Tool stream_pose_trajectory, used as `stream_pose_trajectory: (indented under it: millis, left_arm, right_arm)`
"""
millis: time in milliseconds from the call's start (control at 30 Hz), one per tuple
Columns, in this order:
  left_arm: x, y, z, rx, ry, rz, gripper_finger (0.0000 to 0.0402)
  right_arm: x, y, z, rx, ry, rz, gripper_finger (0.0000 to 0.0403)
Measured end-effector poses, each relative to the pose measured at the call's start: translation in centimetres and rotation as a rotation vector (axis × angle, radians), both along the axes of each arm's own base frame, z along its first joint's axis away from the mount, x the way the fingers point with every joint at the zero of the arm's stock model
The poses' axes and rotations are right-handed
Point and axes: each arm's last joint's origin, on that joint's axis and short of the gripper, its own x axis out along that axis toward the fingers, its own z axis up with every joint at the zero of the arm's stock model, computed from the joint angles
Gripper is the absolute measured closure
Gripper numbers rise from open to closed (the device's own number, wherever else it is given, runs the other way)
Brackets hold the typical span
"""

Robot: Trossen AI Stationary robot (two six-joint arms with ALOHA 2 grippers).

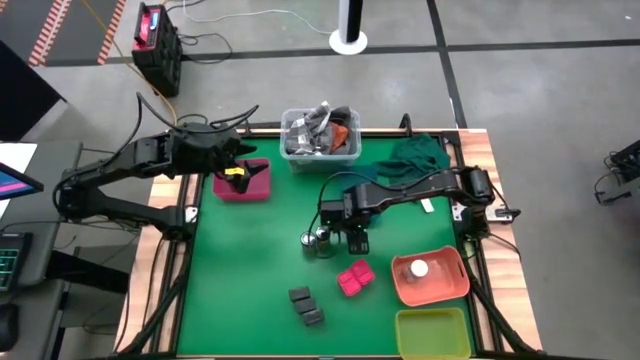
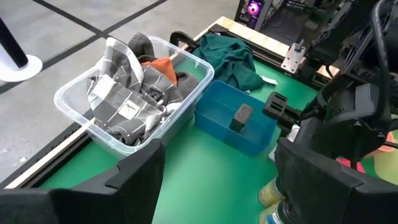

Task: Sort spices by type
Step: Put the white seasoning bottle into the orange bin

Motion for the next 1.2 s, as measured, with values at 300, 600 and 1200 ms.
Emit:
stream_pose_trajectory:
  millis: [300,600,1200]
  left_arm:
    - [0.0,0.0,0.0,0.006,0.003,-0.004,0.0113]
    - [0.0,0.0,0.1,0.017,0.001,-0.008,0.0113]
    - [0.1,0.0,0.3,0.028,-0.018,-0.019,0.0113]
  right_arm:
    - [-1.1,-0.1,2.1,0.015,-0.026,-0.071,0.0176]
    - [-4.0,-0.5,6.3,0.03,-0.068,-0.243,0.0176]
    - [-15.0,2.2,8.5,0.024,-0.001,-0.618,0.0176]
